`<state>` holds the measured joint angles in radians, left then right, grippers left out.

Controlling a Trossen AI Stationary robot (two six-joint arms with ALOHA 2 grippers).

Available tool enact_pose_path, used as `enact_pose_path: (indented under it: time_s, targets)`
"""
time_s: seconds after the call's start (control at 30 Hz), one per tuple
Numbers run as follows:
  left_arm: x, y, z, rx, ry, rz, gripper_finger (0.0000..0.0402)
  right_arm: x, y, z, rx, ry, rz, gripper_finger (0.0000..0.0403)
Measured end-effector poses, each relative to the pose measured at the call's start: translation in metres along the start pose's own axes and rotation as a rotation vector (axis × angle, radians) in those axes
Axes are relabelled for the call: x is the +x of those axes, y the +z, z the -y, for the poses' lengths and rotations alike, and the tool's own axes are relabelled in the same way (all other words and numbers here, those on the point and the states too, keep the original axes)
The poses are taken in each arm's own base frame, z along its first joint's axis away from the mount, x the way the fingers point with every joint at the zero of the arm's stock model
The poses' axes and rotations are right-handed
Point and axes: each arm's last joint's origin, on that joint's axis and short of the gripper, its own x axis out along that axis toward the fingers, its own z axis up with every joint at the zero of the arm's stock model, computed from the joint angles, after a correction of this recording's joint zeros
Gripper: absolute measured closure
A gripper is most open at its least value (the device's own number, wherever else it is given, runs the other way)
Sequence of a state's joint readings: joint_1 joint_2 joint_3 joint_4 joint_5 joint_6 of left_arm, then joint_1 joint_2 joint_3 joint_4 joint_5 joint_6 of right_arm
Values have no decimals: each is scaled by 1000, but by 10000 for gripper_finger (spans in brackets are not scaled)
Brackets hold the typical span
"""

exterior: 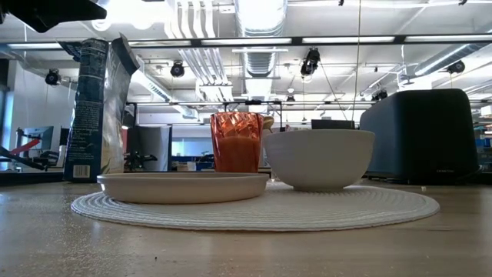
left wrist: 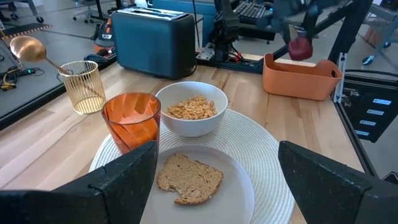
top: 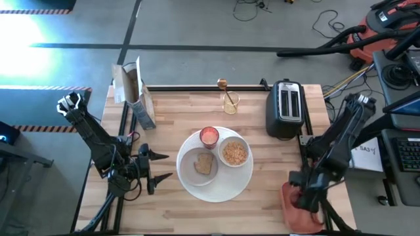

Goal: Arrange a breakfast setting
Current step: Put the red apple on the white placemat to the bottom of the white bowl

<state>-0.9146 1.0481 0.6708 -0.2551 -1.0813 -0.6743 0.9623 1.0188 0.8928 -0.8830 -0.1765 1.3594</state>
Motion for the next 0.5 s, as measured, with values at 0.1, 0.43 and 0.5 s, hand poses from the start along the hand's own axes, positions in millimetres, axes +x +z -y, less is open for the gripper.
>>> enact_pose_path:
  time_s: [0.1,0.43,0.5]
  targets:
    - [0,0,0,0,0,0,86,-19,1,0,-16,98,184,200]
    - [0,0,0,0,0,0,86,-39,16,-11,-269,73,811,201]
    - [0,0,0,0,0,0,86,-32,22,-20,-353,18,887,201]
